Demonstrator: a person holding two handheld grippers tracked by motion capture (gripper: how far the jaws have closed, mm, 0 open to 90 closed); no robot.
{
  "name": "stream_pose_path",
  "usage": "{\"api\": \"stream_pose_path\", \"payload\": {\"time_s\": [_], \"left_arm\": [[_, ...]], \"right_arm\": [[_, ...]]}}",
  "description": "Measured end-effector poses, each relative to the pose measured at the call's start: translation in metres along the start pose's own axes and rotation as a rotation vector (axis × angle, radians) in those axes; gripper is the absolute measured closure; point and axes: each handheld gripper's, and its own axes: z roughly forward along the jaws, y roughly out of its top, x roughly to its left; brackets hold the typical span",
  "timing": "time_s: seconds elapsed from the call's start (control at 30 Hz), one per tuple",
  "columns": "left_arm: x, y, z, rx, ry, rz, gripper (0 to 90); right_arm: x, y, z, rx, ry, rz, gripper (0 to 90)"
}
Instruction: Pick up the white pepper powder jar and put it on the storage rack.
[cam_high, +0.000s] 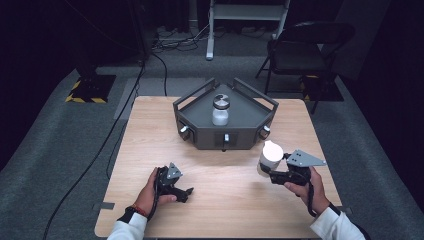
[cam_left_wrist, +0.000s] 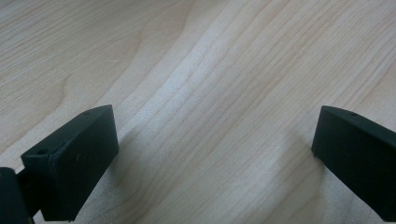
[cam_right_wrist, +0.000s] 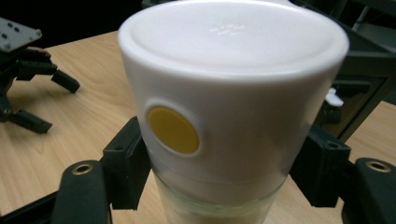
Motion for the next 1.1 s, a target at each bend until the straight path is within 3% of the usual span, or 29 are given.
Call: {"api": "stream_pose_path", "payload": {"time_s": [0.33, 0.73, 1.1], "left_arm": [[0.0, 0.0, 0.0, 0.0, 0.0, 0.0, 0.1], [0.0, 0.0, 0.0, -0.002, 0.001, 0.002, 0.2], [0.0, 0.0, 0.0, -0.001, -0.002, 0.006, 0.2]], "right_arm": [[-0.001, 0.02, 0.015, -0.028, -0.049, 0.0, 29.9], [0.005, 0.041, 0.03, -0.034, -0.07, 0.002, 29.9], [-0.003, 0.052, 0.043, -0.053, -0.105, 0.033, 29.9]]}}
